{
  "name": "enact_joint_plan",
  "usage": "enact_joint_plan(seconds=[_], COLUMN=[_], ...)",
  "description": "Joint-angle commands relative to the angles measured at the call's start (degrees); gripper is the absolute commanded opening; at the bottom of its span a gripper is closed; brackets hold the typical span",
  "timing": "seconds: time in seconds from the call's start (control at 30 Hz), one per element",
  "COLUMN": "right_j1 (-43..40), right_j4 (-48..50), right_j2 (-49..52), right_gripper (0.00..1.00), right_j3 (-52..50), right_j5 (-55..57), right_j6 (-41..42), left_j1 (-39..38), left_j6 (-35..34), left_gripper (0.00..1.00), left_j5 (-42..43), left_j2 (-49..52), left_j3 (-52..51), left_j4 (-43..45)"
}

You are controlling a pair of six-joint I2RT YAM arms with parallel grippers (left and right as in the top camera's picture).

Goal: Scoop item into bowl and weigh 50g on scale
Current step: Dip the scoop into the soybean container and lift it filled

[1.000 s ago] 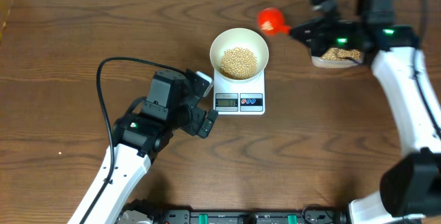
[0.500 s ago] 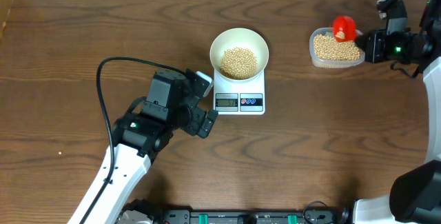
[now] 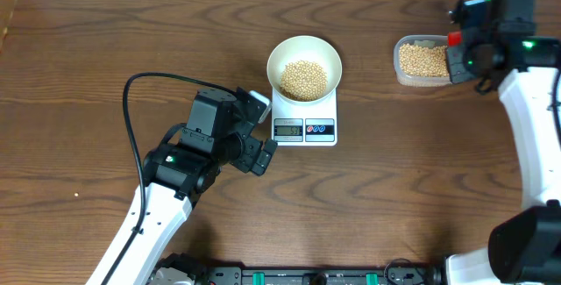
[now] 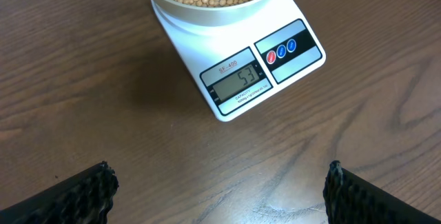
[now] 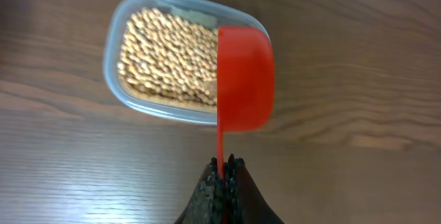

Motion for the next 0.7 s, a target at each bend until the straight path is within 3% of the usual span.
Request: enact_joint_plan(seconds=[0.0,0.17,0.33,0.47,0.67], right_j1=[3.1,6.6,7.2,7.2,7.3], right_j4=[-0.3,0.6,4.5,7.8,17.7], right_j2=[2.5,4.1,4.0,3.6,3.6], right_gripper=[0.01,0.01,0.01,0.01,0.01], right_j3=[0.4,0.4,0.4,0.8,1.8], right_j5=[11.1,20.6,17.6,3.0,-30.5], right_j6=[-0.7,-0.7,-0.7,-0.6,4.9], left_j1=[-0.1,-0.1,-0.1,-0.1,-0.1], left_j6=[-0.3,-0.3,-0.3,-0.3,-0.3], left_gripper=[0.98,0.98,0.98,0.98,0.98], left_j5=[-0.8,-0.8,-0.8,-0.8,-0.8], left_j2=[0.2,0.2,0.2,0.2,0.2], left_j3=[-0.3,-0.3,-0.3,-0.3,-0.3], left_j4=[-0.1,-0.1,-0.1,-0.1,-0.1])
